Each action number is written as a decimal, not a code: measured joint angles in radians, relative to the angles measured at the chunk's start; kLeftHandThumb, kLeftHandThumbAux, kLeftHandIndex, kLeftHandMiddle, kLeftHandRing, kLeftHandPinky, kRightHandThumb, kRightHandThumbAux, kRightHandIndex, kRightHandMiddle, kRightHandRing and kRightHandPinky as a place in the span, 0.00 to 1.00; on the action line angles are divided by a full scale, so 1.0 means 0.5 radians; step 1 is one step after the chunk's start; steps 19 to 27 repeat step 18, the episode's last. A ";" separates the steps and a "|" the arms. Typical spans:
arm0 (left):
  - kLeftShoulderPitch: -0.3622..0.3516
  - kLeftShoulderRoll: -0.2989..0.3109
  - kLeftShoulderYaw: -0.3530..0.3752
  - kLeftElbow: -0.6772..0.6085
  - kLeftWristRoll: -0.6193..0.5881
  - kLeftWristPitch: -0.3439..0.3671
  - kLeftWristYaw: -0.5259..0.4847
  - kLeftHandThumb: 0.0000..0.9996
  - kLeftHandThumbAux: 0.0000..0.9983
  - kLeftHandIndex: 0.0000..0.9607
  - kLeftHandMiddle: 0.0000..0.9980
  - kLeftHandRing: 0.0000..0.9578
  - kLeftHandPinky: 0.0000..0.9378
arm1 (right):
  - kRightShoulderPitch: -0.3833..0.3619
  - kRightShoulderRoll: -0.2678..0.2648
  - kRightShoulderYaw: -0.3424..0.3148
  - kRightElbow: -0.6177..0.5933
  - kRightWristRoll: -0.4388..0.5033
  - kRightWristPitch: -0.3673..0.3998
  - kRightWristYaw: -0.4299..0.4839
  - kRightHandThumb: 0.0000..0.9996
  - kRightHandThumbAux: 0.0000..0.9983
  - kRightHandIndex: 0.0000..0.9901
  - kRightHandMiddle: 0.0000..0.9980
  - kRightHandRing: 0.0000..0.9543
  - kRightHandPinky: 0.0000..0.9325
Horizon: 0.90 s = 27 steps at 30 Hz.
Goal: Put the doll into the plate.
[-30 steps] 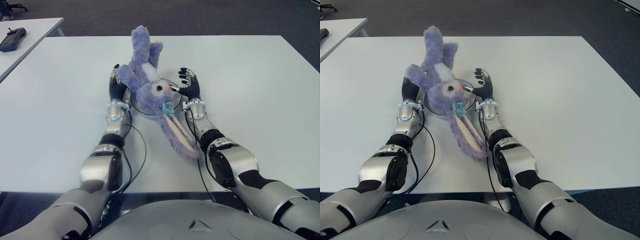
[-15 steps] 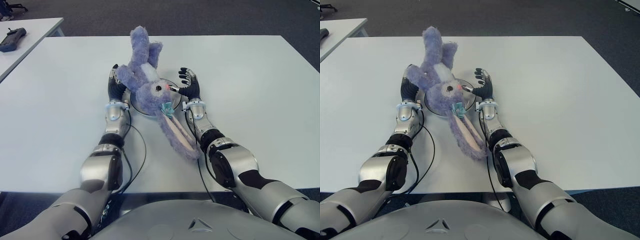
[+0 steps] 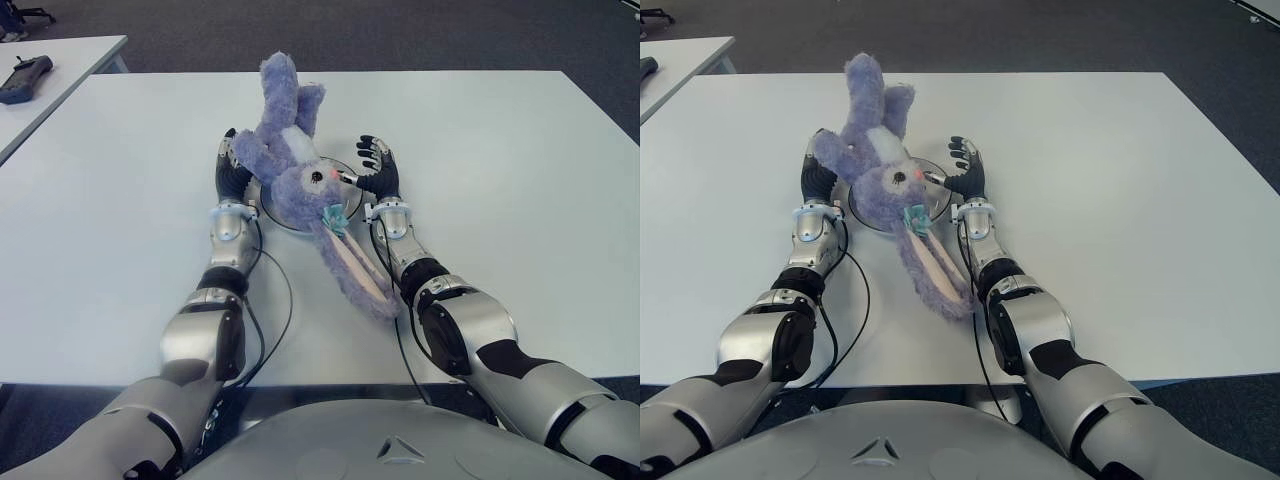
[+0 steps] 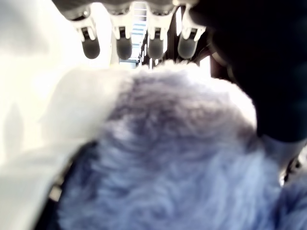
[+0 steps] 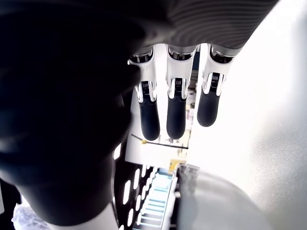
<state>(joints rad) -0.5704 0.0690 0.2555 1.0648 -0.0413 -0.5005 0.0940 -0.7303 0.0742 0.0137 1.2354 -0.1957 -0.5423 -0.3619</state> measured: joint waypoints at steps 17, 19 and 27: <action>0.000 0.000 0.001 0.000 0.000 0.002 0.000 0.00 0.70 0.00 0.00 0.00 0.03 | 0.000 0.000 0.006 -0.001 0.001 0.001 0.000 0.00 0.95 0.20 0.26 0.25 0.25; 0.000 0.000 0.001 0.000 0.000 0.002 0.000 0.00 0.70 0.00 0.00 0.00 0.03 | 0.000 0.000 0.006 -0.001 0.001 0.001 0.000 0.00 0.95 0.20 0.26 0.25 0.25; 0.000 0.000 0.001 0.000 0.000 0.002 0.000 0.00 0.70 0.00 0.00 0.00 0.03 | 0.000 0.000 0.006 -0.001 0.001 0.001 0.000 0.00 0.95 0.20 0.26 0.25 0.25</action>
